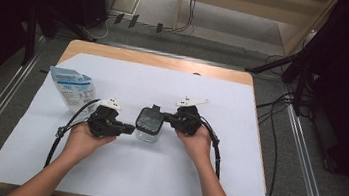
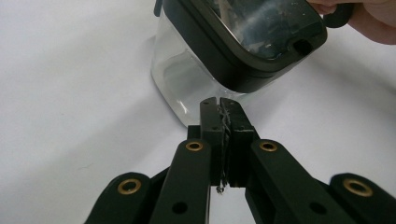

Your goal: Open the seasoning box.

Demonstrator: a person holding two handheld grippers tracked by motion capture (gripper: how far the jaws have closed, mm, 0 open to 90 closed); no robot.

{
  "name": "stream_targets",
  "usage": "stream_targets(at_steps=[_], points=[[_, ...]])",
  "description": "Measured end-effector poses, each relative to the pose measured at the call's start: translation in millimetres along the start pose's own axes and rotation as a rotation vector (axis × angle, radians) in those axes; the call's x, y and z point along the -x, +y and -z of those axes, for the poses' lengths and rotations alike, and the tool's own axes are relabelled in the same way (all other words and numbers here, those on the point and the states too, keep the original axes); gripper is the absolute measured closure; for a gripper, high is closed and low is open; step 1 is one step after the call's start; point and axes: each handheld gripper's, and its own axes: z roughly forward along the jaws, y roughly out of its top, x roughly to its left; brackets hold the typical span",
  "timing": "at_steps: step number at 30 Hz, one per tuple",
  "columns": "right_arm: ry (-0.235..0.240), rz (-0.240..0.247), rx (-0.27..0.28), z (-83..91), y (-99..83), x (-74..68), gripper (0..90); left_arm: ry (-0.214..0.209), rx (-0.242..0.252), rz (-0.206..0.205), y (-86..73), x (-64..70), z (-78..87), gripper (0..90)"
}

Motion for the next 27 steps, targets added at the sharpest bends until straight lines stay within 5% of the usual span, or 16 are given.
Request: stream_targets(at_steps=[13,27], points=[[0.006,0.015,-0.003,4.0,-2.0,-3.1,90.0,-0.008,-0.032,-0.029,-0.6,6.7,-4.7,90.0],[0.016,0.006,-0.003,7.4,-6.5,-8.2,90.0,0.011,-0.022,0.009,-0.7,-7.7,-2.5,90.0]])
